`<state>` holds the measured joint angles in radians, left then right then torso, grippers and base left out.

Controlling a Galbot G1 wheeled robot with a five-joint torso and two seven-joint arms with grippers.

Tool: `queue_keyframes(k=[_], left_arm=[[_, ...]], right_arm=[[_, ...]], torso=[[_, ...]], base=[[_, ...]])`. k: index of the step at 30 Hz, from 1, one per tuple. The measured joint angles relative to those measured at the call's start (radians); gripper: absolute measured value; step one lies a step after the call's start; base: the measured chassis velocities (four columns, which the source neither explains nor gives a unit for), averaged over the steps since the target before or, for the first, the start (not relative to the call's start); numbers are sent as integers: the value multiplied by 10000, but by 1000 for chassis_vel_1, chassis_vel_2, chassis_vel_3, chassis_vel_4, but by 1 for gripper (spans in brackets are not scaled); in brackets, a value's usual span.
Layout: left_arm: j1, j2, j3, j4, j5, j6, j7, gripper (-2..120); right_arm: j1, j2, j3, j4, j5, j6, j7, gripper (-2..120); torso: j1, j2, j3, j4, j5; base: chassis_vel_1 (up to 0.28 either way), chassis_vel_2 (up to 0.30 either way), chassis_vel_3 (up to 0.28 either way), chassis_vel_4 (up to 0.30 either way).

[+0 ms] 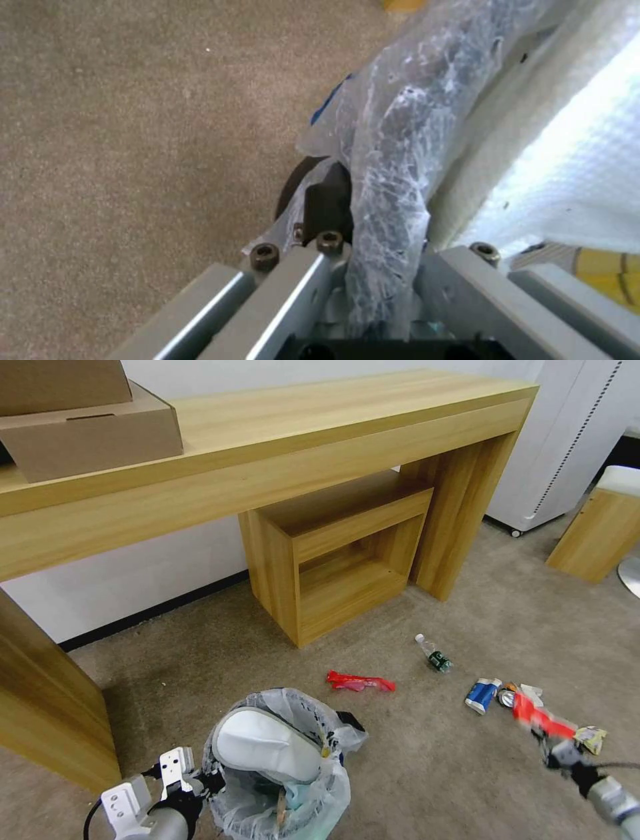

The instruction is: Pick up the trash bin and place the garbage on the floor into it.

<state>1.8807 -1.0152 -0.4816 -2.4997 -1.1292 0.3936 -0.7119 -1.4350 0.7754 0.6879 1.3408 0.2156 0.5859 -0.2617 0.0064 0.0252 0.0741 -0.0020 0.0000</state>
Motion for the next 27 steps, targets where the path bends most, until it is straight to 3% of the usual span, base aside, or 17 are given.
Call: queue_keyframes(k=[6,10,11,12,13,14,27], left_arm=[[-155,68,-27,17,-200,-15,1,0],[-267,110,-52,106,-345,-30,0,0],[-340,136,-75,161,-413,-55,2,0],[-450,179,-92,309,-476,-69,14,0],[-450,179,-92,309,-476,-69,14,0],[-520,175,-74,450,-448,-71,44,0],[-889,-16,166,1039,-141,-104,108,0]], right_arm=[[-376,-741,234,3251,1631,-323,-404,0],[-332,-1169,-64,4351,2458,-630,-696,0],[-248,-1494,-261,4998,2918,-863,-915,0],[43,-2156,-848,5894,3707,-1406,-1306,0],[43,-2156,-848,5894,3707,-1406,-1306,0],[715,-2709,-1867,6505,4225,-1734,-1377,0],[3196,-4252,-5656,8168,5815,-2475,-1291,0]], torso=[[0,0,0,0,-2],[1,-1,2,-4,4],[0,0,0,5,5],[0,0,1,-1,-9],[0,0,1,-1,-9],[0,0,1,-1,1],[0,0,1,-2,-1]], base=[[0,0,0,0],[0,0,0,0],[0,0,0,0],[0,0,0,0],[0,0,0,0],[0,0,0,0],[0,0,0,0]])
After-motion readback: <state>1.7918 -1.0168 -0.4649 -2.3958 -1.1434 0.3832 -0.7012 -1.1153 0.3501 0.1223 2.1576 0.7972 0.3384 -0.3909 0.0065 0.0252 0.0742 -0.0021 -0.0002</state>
